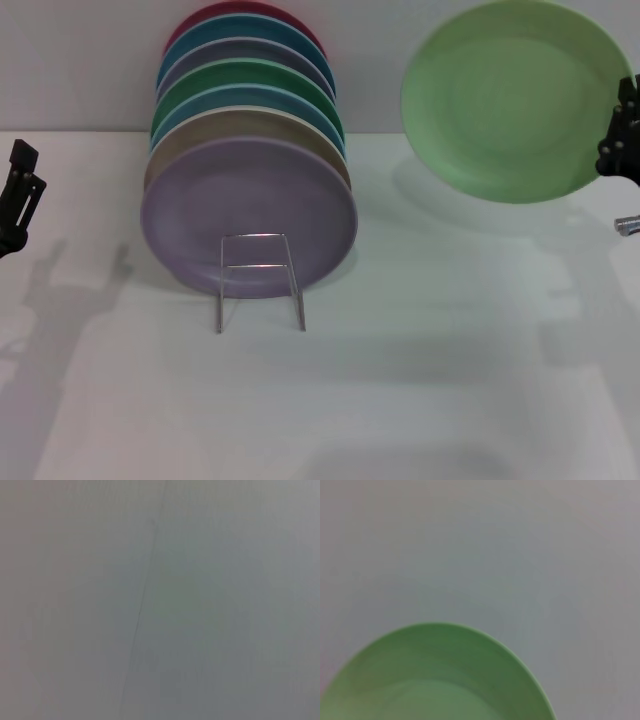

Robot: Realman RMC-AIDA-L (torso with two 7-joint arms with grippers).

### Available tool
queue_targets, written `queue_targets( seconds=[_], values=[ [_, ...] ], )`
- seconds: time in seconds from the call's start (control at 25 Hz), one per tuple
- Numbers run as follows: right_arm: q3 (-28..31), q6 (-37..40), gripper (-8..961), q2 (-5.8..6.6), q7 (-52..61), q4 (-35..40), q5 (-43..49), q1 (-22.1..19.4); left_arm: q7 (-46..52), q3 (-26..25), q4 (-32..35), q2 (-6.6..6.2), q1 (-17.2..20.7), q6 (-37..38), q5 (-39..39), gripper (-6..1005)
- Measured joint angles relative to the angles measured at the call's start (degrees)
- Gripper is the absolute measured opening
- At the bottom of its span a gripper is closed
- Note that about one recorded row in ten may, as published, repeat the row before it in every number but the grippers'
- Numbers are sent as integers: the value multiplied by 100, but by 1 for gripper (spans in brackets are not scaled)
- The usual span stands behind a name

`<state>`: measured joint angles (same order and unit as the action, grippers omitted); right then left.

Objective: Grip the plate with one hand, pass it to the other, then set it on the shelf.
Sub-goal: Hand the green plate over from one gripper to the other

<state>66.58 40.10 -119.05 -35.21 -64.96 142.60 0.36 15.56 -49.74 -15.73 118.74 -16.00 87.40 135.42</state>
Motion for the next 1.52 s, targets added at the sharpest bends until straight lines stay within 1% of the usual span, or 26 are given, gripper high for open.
queue_targets(
  seconds=[0.12, 0.2, 0.24, 0.32, 0.52, 0.56, 0.6, 0.72, 0.8, 0.96, 1.2, 1.28, 1.36, 1.52],
  values=[
    [-148, 428, 19, 3, 519, 353, 17, 64, 3, 0, 0, 0, 0, -24, 2, 851],
    [-270, 811, 19, 15, 961, 733, 27, 175, 15, 9, -13, 0, 17, -30, 3, 851],
    [-270, 811, 19, 15, 961, 733, 27, 175, 15, 9, -13, 0, 17, -30, 3, 851],
    [-324, 1019, 19, 19, 1213, 992, 29, 260, 16, 27, -24, 0, 31, -24, 4, 851],
    [-451, 1527, 18, 15, 1917, 1711, 34, 590, 17, 151, -51, -5, 87, 133, 3, 851],
    [-485, 1644, 18, 12, 2075, 1886, 35, 675, 17, 202, -55, -3, 104, 213, 3, 851],
    [-519, 1782, 18, 11, 2250, 2063, 35, 751, 18, 363, -55, 1, 138, 450, 2, 851],
    [-673, 2233, 18, 14, 2762, 2597, 37, 966, 18, 411, -55, 1, 152, 534, 3, 851],
    [-760, 2520, 18, 13, 3014, 2916, 39, 1064, 25, 553, -62, 0, 224, 788, 2, 851],
    [-936, 3029, 17, 4, 3451, 3343, 41, 1128, 126, 715, -91, 0, 298, 888, 2, 851],
    [-1313, 3705, 17, 25, 4113, 3989, 50, 1240, 254, 998, -238, 3, 420, 939, 2, 851],
    [-1430, 3845, 18, 26, 4228, 4118, 50, 1244, 254, 1033, -254, 0, 432, 948, 2, 851],
    [-1659, 4035, 19, 25, 4331, 4282, 50, 1239, 252, 1291, -278, -3, 474, 985, 1, 851],
    [-1785, 4184, 17, 24, 4547, 4464, 120, 1248, 225, 1417, -283, -2, 487, 987, 3, 851]
  ],
)
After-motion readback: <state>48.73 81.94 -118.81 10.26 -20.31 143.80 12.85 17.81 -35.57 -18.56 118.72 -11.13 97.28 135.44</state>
